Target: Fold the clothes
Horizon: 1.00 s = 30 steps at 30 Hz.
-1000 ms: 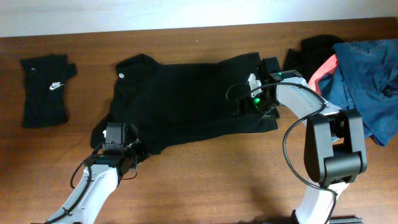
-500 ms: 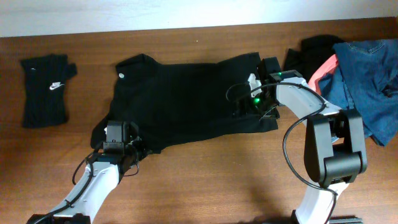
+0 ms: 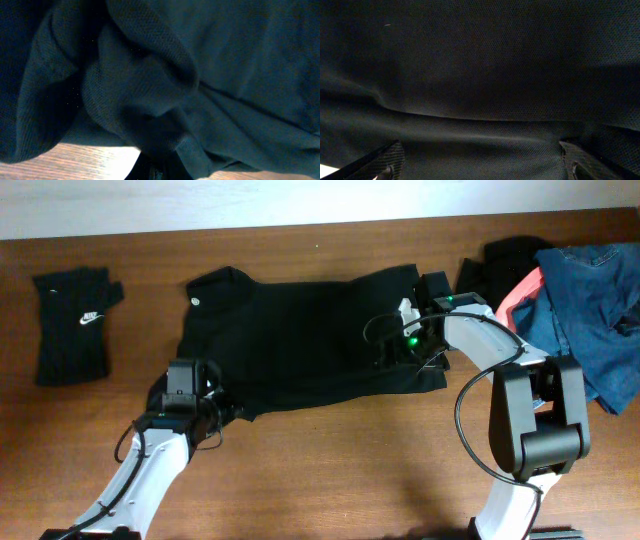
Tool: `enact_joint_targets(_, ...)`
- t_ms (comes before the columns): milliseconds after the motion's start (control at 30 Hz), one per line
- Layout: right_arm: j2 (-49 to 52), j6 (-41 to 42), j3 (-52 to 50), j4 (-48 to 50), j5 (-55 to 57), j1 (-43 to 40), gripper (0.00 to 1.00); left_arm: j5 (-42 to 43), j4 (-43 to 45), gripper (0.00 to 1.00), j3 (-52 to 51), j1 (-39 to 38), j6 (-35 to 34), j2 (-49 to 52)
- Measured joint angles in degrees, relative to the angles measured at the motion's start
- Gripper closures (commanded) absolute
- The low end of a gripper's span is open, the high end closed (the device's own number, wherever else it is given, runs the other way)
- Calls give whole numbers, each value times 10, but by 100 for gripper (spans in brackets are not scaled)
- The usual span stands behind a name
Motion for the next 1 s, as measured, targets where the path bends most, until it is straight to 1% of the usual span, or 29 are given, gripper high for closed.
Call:
enact_joint_targets(500, 0, 0, 0, 0, 0, 0, 4, -1, 1, 99, 42, 0, 0, 0)
enact_joint_targets(833, 0, 0, 0, 1, 0, 0, 4, -29, 58, 99, 46, 0, 0, 0)
enact_joint_targets(900, 0, 0, 0, 9, 0, 0, 2, -35, 71, 99, 46, 0, 0, 0)
enact_joint_targets(1000, 0, 0, 0, 21, 0, 0, 1, -43, 83, 100, 46, 0, 1, 0)
